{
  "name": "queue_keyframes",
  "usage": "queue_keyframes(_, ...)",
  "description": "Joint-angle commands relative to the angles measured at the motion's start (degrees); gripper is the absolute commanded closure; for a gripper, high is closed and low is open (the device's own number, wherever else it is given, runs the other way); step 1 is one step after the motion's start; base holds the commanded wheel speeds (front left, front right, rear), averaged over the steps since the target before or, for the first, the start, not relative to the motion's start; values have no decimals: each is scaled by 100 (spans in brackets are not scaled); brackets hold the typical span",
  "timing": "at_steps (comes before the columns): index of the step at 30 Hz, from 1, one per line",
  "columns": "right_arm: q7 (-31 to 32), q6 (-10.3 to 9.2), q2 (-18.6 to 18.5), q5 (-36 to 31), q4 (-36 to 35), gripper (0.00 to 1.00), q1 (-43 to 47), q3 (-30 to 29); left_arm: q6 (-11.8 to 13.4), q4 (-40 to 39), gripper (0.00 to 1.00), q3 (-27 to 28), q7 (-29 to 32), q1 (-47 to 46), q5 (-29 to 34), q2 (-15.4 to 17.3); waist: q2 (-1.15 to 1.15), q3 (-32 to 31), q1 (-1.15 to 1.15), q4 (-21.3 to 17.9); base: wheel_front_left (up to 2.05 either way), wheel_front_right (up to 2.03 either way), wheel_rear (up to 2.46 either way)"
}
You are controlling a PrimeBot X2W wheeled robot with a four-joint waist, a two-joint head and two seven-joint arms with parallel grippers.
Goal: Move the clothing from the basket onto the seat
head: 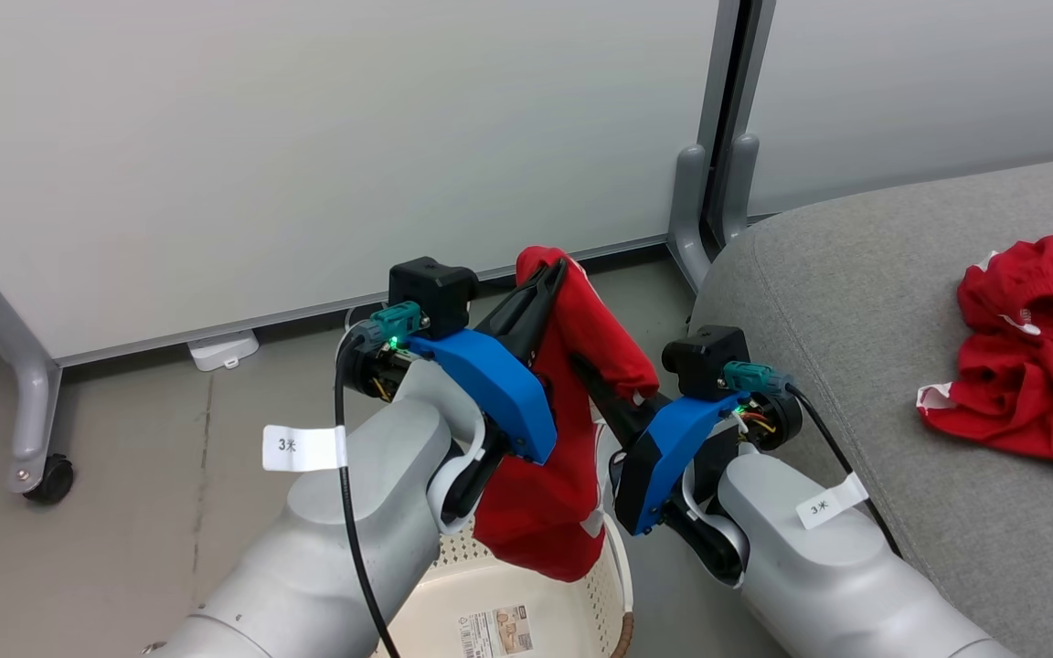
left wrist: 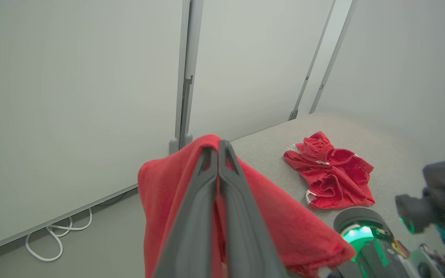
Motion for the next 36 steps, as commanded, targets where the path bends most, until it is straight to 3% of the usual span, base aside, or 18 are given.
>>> queue_keyframes(1,-28,3,-11,43,37,100,-78,35,15,25,100,-32,-34,-82,-11,-1,0,1,0,-6,0,0,0)
queue_keyframes(11,-83,3,-11,141,110,100,-161,129,5,73,97,-77,-40,-108,12,-1,0,0,0,-41,0,0,0)
queue_keyframes(13,-98,3,-11,139,92,100,-196,109,15,63,0,-109,-44,-120,145,28,0,7,0,-42,0,0,0)
queue_keyframes(20,-129,3,-10,-6,51,100,-268,-69,72,-515,0,411,-43,490,718,318,0,48,0,-51,0,0,0)
queue_keyframes(29,-131,3,-10,-495,-176,100,-121,-655,166,-1658,0,1713,-44,2134,1804,741,0,151,0,-27,0,0,0)
queue_keyframes(36,-132,3,-10,-852,-374,100,13,-1091,111,-2101,0,2523,-45,3010,2501,762,0,258,0,3,0,0,0)
